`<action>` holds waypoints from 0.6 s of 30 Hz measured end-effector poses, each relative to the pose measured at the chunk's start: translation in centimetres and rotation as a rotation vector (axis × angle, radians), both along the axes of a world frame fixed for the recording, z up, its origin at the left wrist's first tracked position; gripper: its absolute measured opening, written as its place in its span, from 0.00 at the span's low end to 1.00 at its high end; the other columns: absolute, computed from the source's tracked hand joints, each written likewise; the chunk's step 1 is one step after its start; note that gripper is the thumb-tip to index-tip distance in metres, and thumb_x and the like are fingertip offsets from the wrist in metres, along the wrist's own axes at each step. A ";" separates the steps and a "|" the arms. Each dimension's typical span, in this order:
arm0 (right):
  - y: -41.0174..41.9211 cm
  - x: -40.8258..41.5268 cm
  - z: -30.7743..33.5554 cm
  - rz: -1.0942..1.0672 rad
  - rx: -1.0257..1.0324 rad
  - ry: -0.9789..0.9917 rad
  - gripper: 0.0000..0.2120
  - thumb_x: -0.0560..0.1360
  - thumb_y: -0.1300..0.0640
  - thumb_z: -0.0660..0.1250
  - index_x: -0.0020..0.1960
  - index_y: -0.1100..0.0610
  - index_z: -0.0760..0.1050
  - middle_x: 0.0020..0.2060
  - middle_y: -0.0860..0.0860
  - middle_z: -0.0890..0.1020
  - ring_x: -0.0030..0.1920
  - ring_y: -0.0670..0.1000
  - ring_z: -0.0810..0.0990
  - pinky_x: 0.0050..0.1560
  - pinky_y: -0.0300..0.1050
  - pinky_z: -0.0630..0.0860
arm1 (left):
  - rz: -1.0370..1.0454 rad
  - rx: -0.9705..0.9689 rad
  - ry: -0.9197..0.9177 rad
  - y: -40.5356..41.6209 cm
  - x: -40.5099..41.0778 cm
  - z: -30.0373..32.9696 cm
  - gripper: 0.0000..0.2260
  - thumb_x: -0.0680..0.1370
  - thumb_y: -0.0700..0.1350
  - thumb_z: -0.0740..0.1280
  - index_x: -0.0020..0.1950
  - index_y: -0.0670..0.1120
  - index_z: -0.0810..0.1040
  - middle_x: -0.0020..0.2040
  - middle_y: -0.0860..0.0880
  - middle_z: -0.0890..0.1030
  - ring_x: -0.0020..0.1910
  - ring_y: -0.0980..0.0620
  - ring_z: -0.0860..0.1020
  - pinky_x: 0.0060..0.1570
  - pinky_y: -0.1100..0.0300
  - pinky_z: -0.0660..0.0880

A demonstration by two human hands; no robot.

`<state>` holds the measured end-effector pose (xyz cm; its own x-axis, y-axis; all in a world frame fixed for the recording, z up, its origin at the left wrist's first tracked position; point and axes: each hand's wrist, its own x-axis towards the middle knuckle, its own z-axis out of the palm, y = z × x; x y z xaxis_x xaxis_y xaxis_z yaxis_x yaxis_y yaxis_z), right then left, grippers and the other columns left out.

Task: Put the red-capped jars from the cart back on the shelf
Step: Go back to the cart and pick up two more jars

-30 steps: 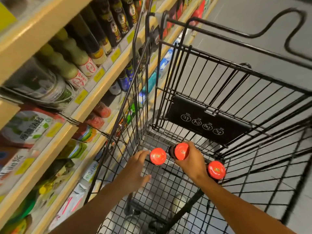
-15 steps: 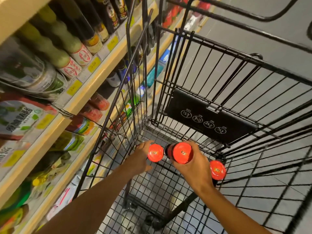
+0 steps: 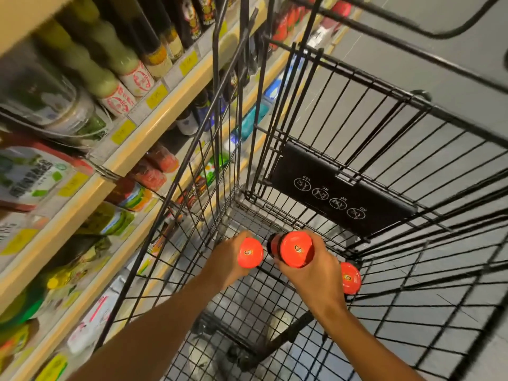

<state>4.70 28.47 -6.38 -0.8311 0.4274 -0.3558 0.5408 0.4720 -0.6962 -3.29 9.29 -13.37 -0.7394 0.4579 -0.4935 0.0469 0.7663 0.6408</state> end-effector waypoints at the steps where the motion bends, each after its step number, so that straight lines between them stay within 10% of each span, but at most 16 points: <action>1: 0.0 0.1 0.6 -0.004 -0.005 0.006 0.32 0.62 0.45 0.82 0.59 0.38 0.68 0.41 0.33 0.77 0.43 0.36 0.79 0.47 0.35 0.78 | 0.025 0.004 0.009 -0.1 0.3 0.9 0.37 0.64 0.42 0.82 0.70 0.50 0.71 0.57 0.48 0.81 0.54 0.51 0.80 0.52 0.63 0.76; 6: -0.5 0.4 5.4 -0.048 -0.042 0.036 0.31 0.64 0.47 0.82 0.61 0.44 0.71 0.41 0.34 0.78 0.43 0.30 0.78 0.40 0.25 0.74 | 0.131 0.090 0.061 -1.3 1.4 7.1 0.36 0.64 0.43 0.82 0.68 0.56 0.70 0.51 0.54 0.81 0.50 0.53 0.81 0.45 0.76 0.71; 9: -0.9 0.3 10.1 -0.048 -0.024 0.094 0.29 0.65 0.48 0.82 0.58 0.40 0.68 0.41 0.33 0.75 0.44 0.22 0.73 0.38 0.19 0.68 | 0.187 0.183 0.042 -1.7 1.2 12.1 0.35 0.64 0.40 0.81 0.61 0.67 0.70 0.53 0.56 0.82 0.53 0.55 0.81 0.51 0.67 0.77; 18: -2.3 1.2 25.5 -0.047 0.062 0.314 0.35 0.63 0.44 0.81 0.66 0.40 0.70 0.49 0.39 0.81 0.49 0.41 0.81 0.53 0.43 0.80 | 0.177 0.351 0.332 -5.2 0.8 31.3 0.34 0.64 0.43 0.82 0.60 0.69 0.71 0.54 0.74 0.77 0.52 0.73 0.77 0.48 0.77 0.72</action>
<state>5.87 26.20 19.11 -0.8749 0.4809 -0.0570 0.3263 0.4984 -0.8032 -2.44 4.04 17.94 -0.9114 0.4075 -0.0579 0.1804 0.5220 0.8336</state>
